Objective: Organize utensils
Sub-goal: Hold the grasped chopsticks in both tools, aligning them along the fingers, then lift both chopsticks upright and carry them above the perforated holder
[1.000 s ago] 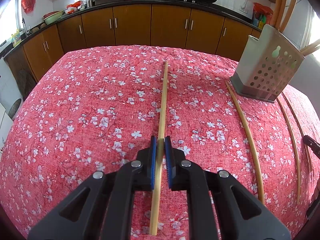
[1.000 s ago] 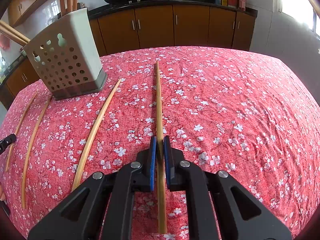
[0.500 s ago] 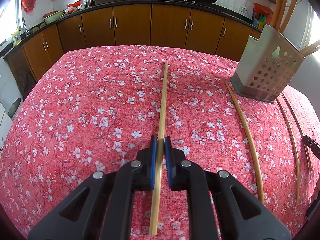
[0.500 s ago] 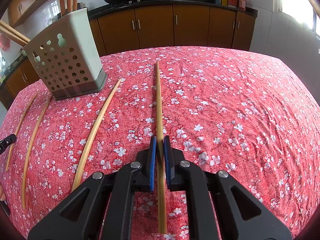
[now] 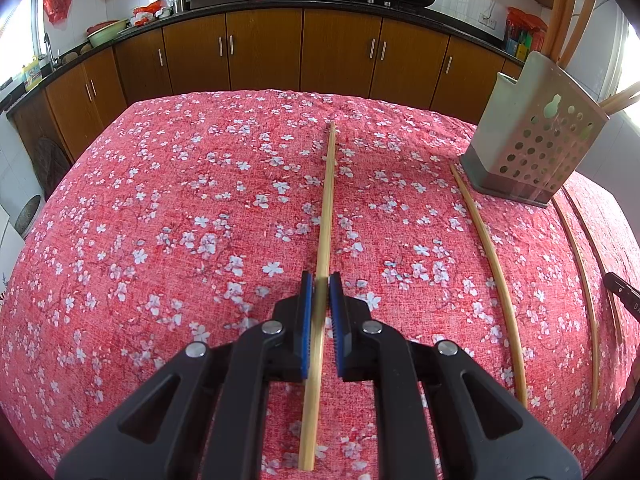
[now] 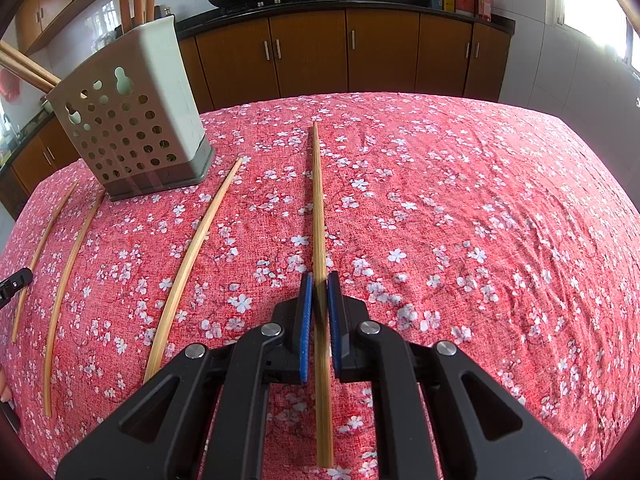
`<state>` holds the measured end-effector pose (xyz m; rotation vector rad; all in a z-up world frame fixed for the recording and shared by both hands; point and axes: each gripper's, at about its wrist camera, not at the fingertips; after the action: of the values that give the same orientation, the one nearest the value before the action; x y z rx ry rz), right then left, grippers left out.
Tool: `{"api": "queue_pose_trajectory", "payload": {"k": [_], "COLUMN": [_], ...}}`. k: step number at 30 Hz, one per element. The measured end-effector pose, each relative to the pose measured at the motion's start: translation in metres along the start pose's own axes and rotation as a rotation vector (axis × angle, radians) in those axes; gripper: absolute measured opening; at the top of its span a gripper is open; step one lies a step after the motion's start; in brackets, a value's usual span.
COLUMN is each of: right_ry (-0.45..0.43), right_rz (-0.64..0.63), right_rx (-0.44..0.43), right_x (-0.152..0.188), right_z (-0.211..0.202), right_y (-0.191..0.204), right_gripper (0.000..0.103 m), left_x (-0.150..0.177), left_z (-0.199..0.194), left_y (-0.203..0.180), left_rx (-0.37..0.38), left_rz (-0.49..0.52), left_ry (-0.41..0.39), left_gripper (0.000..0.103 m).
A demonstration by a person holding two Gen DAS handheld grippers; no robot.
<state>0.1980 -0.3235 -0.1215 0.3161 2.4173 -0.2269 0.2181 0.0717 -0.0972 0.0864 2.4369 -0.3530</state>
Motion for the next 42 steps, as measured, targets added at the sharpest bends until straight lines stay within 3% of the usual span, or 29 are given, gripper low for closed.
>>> {"api": "queue_pose_trajectory", "payload": {"k": [18,24,35,42], "right_ry": [0.003,0.004,-0.001,-0.088], "right_rz": [0.0,-0.001,0.015,0.048], "right_rx": [0.003,-0.011,-0.033,-0.037], "right_x": [-0.001,0.004,0.01,-0.003], "right_z": [-0.001,-0.005,-0.015,-0.047], "right_y": [0.001,-0.002,-0.006,-0.026], "right_gripper": [0.009,0.009,0.008,0.008], "left_x": [0.0,0.007,0.025,0.011], "left_z": [-0.003,-0.006,-0.018,-0.056], "left_y": [0.001,-0.011,-0.018,-0.028], "left_rx": [0.017,-0.032,-0.029,0.0], "left_rz": [-0.017,0.054,0.086,0.093], "left_ry": [-0.005,0.016,0.025,-0.077], "left_gripper": [0.011,0.012,0.008,0.008]}}
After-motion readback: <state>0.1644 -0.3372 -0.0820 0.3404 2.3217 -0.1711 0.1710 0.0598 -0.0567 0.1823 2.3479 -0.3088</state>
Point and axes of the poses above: each gripper's, at about its wrist camera, not at the fingertips, and z roughly the way its jaws point, y to its left, x to its underside, and after that the axes turned 14 degrees about x, right-handed
